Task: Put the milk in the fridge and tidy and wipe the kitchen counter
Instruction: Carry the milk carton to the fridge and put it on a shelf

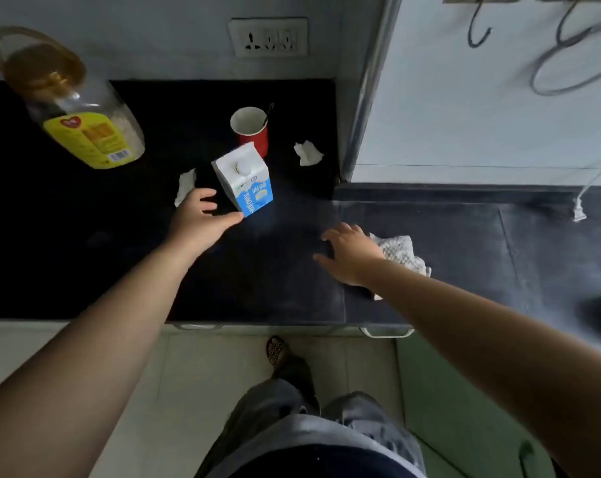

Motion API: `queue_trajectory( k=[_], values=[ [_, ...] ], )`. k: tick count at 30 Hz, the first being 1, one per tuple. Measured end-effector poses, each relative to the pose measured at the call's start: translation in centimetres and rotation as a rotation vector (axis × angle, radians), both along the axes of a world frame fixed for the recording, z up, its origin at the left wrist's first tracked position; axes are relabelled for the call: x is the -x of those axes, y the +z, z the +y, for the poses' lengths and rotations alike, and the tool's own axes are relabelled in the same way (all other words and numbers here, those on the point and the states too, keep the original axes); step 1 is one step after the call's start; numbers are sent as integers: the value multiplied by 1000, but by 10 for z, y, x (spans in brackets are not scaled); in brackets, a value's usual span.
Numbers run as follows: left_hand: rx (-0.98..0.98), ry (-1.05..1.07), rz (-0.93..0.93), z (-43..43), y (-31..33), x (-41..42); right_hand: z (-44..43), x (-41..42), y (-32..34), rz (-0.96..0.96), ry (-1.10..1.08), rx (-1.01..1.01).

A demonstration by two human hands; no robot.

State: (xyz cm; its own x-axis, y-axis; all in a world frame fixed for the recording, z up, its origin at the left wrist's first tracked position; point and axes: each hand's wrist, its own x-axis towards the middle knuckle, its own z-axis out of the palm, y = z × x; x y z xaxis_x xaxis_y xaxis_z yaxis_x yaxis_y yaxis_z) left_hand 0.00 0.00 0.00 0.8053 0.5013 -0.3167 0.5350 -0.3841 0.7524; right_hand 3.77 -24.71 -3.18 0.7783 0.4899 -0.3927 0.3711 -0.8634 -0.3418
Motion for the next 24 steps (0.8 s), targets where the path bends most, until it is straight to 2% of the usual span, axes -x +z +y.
queue_trajectory(
  k=[4,9,24],
  values=[
    [25,22,-13,16,-12,-34,9,-18,-13,-82,-50,43],
    [62,-24,-105,24,-23,-50,5,-21,-28,-123,-1,57],
    [202,64,-214,-12,-26,-42,-8,-19,-44,-204,130,106]
  ],
)
